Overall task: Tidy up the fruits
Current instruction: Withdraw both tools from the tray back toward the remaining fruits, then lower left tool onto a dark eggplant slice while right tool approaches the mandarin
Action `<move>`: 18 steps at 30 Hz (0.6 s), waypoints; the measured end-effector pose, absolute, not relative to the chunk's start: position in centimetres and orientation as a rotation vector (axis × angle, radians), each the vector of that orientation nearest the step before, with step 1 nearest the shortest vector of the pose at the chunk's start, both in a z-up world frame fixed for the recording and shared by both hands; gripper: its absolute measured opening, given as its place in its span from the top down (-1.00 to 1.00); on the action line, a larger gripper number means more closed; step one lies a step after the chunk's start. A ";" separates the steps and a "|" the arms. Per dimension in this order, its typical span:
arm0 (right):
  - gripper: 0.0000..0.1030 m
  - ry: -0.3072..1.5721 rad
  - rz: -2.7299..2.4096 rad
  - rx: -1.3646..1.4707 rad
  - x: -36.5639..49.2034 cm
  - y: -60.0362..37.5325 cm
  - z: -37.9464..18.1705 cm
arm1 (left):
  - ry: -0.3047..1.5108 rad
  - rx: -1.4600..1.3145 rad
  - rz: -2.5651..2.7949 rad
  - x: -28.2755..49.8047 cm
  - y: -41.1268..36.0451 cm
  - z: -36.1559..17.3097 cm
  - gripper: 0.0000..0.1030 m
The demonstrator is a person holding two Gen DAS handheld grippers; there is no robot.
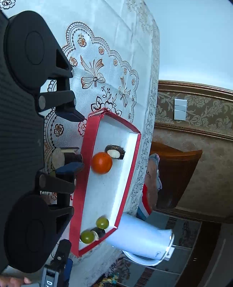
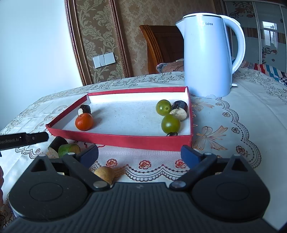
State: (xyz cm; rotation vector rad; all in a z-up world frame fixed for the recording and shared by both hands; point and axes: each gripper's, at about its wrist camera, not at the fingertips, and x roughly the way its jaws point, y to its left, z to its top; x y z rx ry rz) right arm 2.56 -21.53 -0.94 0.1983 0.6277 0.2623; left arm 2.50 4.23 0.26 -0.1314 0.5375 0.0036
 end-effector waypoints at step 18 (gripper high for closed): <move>-0.94 0.640 0.269 0.242 2.8 -22.1 -1.0 | 0.537 -0.202 0.025 2.0 5.8 1.5 -0.04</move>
